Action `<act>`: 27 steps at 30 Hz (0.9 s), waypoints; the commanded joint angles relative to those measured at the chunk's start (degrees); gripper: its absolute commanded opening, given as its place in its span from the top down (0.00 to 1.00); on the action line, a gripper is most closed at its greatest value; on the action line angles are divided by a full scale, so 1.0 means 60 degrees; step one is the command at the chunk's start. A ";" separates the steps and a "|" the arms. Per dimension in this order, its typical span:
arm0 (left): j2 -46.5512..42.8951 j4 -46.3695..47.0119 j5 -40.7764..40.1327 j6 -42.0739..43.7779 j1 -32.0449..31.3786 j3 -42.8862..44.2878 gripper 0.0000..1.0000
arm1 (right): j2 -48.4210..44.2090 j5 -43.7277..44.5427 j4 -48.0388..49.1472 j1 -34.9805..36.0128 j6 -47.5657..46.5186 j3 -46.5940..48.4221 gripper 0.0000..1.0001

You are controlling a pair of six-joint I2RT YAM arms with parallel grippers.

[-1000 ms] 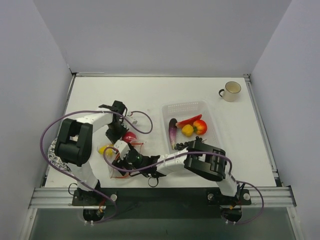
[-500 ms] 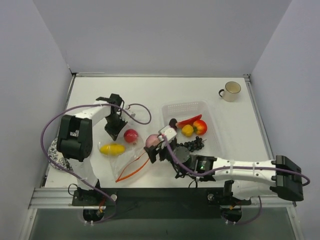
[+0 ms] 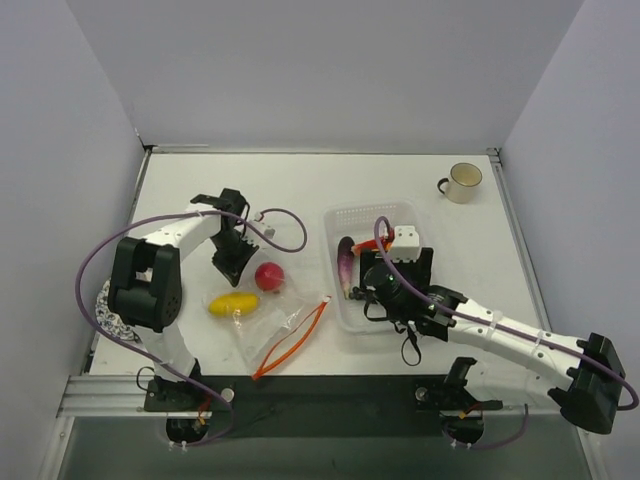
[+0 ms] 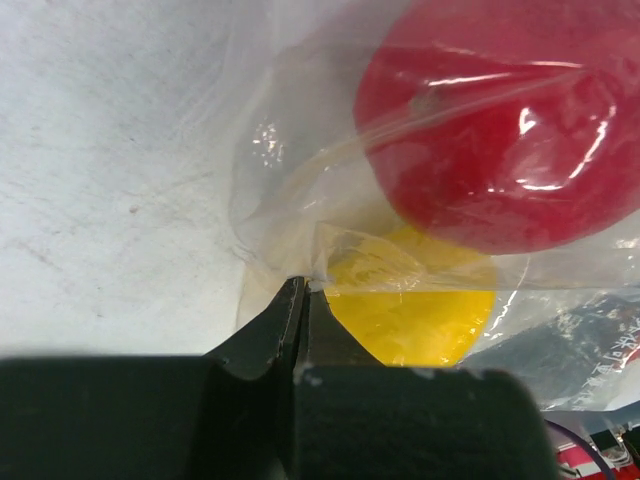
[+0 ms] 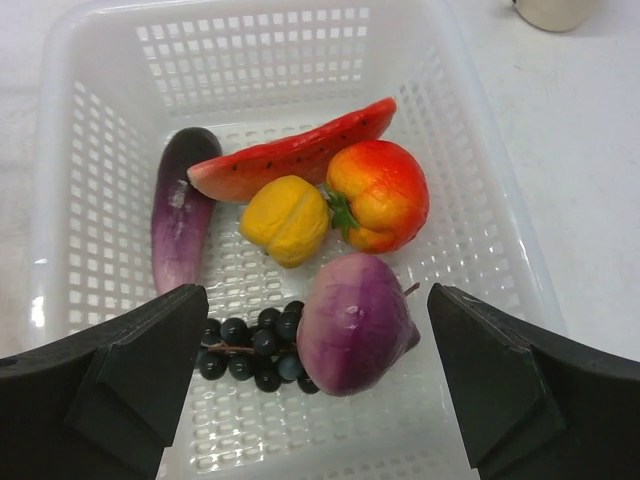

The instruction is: Open the zip-top bag and remove the fake food

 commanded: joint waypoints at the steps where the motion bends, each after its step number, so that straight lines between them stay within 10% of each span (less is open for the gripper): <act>1: -0.0204 0.0002 0.0156 0.0021 -0.0005 -0.0038 1.00 | 0.0043 0.0581 -0.0444 0.0980 -0.0295 0.0838 0.00; 8: -0.0964 -0.1535 0.1223 0.0094 -0.0019 0.1675 1.00 | 0.1111 0.0830 0.1171 0.3781 -0.2479 0.0707 0.00; 27: -0.2079 -0.2983 0.1284 -0.0008 -0.0444 0.2535 1.00 | 0.2122 -0.0590 0.2929 0.4105 -0.1895 -0.0187 0.02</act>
